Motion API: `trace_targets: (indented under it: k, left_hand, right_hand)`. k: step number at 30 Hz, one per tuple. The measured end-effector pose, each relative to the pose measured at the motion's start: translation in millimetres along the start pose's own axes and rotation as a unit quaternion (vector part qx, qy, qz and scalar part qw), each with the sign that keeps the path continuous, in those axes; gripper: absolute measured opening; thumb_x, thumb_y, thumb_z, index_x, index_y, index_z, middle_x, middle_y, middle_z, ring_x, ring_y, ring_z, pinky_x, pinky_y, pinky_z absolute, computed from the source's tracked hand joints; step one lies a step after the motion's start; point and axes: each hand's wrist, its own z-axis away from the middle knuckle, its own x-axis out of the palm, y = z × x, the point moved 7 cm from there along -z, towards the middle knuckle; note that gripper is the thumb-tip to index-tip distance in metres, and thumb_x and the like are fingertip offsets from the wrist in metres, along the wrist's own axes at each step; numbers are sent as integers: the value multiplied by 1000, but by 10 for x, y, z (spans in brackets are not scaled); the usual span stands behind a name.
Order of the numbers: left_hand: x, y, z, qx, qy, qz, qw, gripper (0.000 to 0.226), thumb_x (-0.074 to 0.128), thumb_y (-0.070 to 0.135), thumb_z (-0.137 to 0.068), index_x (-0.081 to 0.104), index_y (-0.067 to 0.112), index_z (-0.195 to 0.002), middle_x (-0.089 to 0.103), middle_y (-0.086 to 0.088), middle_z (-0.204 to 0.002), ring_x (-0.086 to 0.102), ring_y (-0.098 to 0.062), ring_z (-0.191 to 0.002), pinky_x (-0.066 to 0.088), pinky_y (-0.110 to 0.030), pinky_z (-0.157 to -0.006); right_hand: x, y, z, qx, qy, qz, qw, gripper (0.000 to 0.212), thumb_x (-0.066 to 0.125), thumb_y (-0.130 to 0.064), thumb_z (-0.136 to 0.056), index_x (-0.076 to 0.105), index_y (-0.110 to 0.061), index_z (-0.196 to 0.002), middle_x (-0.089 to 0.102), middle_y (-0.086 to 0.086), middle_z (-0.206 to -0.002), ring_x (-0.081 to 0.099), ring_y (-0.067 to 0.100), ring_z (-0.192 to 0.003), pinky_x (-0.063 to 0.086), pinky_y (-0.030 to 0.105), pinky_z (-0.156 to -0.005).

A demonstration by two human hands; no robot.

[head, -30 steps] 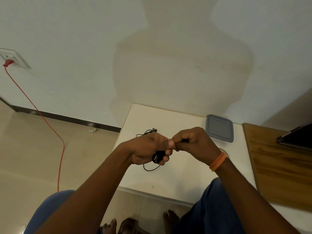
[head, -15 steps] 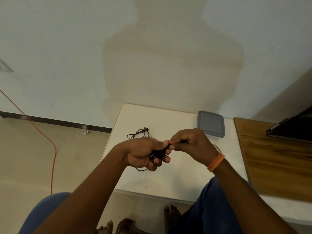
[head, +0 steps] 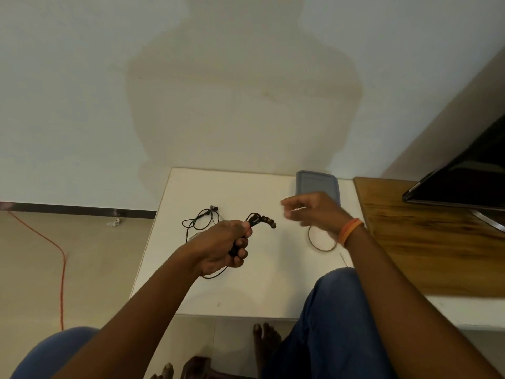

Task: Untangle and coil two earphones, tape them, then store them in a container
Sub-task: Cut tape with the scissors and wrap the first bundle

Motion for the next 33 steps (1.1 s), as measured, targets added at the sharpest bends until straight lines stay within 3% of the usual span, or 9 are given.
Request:
trace_targets:
  k: [4, 6, 9, 13, 17, 19, 22, 29, 33]
  left_hand:
    - [11, 8, -35, 11, 7, 21, 1000, 31, 36, 27, -107, 46, 14, -81, 37, 3, -59, 35, -10, -46, 31, -20, -43]
    - [18, 10, -69, 20, 13, 26, 999, 30, 38, 29, -107, 47, 14, -83, 37, 4, -58, 34, -9, -45, 29, -20, -43]
    - [24, 30, -103, 40, 19, 24, 999, 28, 39, 30, -107, 47, 14, -84, 37, 5, -57, 32, -9, -45, 29, -20, -44]
    - [67, 24, -118, 49, 18, 5, 999, 29, 39, 31, -107, 47, 13, -85, 36, 5, -58, 32, -9, -46, 30, -20, -44]
    - [85, -9, -102, 47, 24, -21, 998, 29, 39, 32, -106, 47, 13, -86, 35, 5, -60, 31, -10, -48, 30, -21, -45]
    - [61, -6, -89, 48, 39, -24, 998, 29, 38, 33, -106, 46, 13, -87, 34, 4, -60, 29, -11, -49, 29, -21, -45]
    - [17, 32, -61, 46, 66, 3, 997, 30, 37, 33, -107, 44, 14, -84, 31, 4, -60, 25, -12, -50, 24, -22, -46]
    - [-109, 202, 90, 55, 126, 145, 980, 37, 33, 34, -107, 41, 17, -75, 28, 4, -55, 21, -10, -43, 17, -22, -44]
    - [-197, 202, 247, 84, 185, 200, 959, 37, 32, 32, -108, 41, 16, -75, 30, 2, -56, 28, -14, -46, 25, -26, -49]
  right_hand:
    - [-774, 695, -35, 135, 188, 152, 961, 12, 71, -17, -85, 73, -8, -92, 72, 15, -100, 67, 32, -94, 57, 46, -83]
    - [-895, 1069, 13, 227, 198, 216, 929, 29, 71, -25, -86, 69, 2, -95, 70, 23, -100, 68, 38, -93, 57, 47, -85]
    - [-836, 1354, 52, 265, 179, 225, 920, 49, 76, -40, -81, 65, 7, -93, 69, 25, -91, 69, 37, -82, 60, 47, -75]
    - [-774, 1420, -15, 265, 165, 250, 917, 48, 79, -43, -76, 60, 0, -88, 68, 20, -90, 67, 34, -80, 59, 40, -72]
    - [-777, 1407, -81, 266, 188, 284, 902, 33, 78, -27, -80, 61, 0, -89, 70, 19, -92, 63, 28, -71, 53, 31, -63]
    - [-746, 1454, -112, 283, 186, 231, 912, 23, 77, -13, -80, 65, 4, -91, 71, 19, -80, 69, 28, -62, 58, 31, -56]
    - [-679, 1435, -109, 287, 171, 165, 928, 15, 76, -5, -80, 66, 5, -80, 68, 16, -59, 66, 23, -44, 50, 24, -39]
    - [-437, 685, -28, 165, 133, 103, 972, 10, 76, -6, -80, 67, -1, -78, 70, 11, -58, 69, 23, -49, 52, 22, -44]
    - [-104, 53, 87, 79, 130, 25, 988, 10, 76, -5, -79, 68, 2, -79, 71, 15, -62, 70, 26, -53, 55, 26, -48]
